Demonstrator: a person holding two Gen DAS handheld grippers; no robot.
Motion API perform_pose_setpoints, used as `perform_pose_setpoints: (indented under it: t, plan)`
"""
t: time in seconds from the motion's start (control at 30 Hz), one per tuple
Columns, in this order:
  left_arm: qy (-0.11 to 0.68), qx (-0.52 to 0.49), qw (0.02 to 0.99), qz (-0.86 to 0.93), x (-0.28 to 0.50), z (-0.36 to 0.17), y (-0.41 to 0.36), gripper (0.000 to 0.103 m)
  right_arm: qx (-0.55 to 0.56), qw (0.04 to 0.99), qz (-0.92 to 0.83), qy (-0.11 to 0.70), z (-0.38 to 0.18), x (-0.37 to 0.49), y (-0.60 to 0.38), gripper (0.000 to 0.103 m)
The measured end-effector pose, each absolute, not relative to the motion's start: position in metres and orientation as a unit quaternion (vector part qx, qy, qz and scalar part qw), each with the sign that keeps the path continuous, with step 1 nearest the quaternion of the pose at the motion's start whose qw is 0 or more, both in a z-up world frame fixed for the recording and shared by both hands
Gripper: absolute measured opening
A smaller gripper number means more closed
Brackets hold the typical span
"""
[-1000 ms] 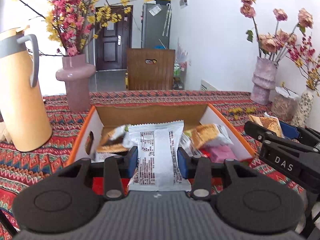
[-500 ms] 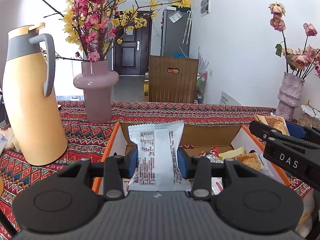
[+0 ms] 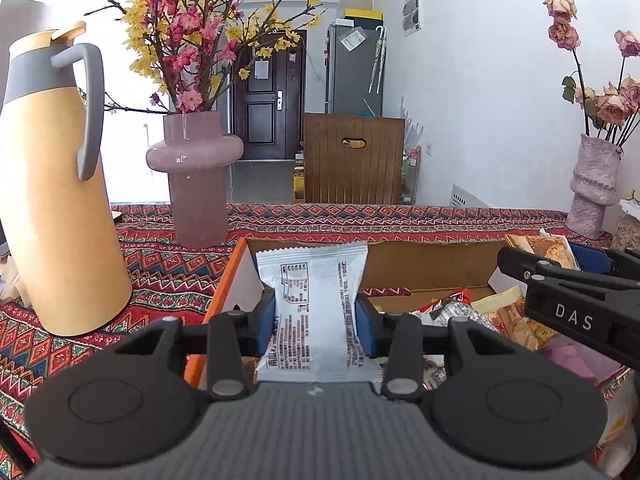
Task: Organize snacks
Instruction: 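Lower both packets into the box and open both grippers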
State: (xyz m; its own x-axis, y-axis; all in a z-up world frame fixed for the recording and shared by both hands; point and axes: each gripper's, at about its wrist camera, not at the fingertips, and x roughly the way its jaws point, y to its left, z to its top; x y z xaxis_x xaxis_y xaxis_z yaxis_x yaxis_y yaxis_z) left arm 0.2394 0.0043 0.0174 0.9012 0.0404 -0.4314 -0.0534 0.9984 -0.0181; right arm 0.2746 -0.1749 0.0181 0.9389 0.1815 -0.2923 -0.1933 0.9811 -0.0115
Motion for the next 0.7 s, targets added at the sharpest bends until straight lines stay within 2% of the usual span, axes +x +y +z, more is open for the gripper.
perform_pose_setpoints:
  t: [0.13, 0.17, 0.2, 0.27, 0.3, 0.7]
  plan:
    - [0.219, -0.025, 0.975, 0.025, 0.237, 0.017, 0.009, 0.052, -0.009, 0.984, 0.095, 0.152, 0.015, 0.276, -0.179, 0.066]
    - [0.216, -0.030, 0.975, 0.026, 0.236, 0.018, 0.011, 0.064, -0.003, 0.984, 0.092, 0.151, 0.015, 0.275, -0.181, 0.073]
    - [0.211, -0.035, 0.976, 0.030, 0.234, 0.019, 0.012, 0.082, 0.001, 0.985, 0.090, 0.150, 0.016, 0.274, -0.183, 0.078]
    - [0.195, -0.038, 0.979, 0.041, 0.228, 0.021, 0.014, 0.097, 0.015, 0.986, 0.086, 0.144, 0.018, 0.272, -0.188, 0.099]
    - [0.189, -0.041, 0.980, 0.044, 0.226, 0.023, 0.016, 0.103, 0.022, 0.986, 0.086, 0.142, 0.019, 0.271, -0.190, 0.102]
    - [0.178, -0.055, 0.981, 0.045, 0.220, 0.030, 0.018, 0.103, 0.047, 0.985, 0.085, 0.142, 0.022, 0.272, -0.201, 0.103]
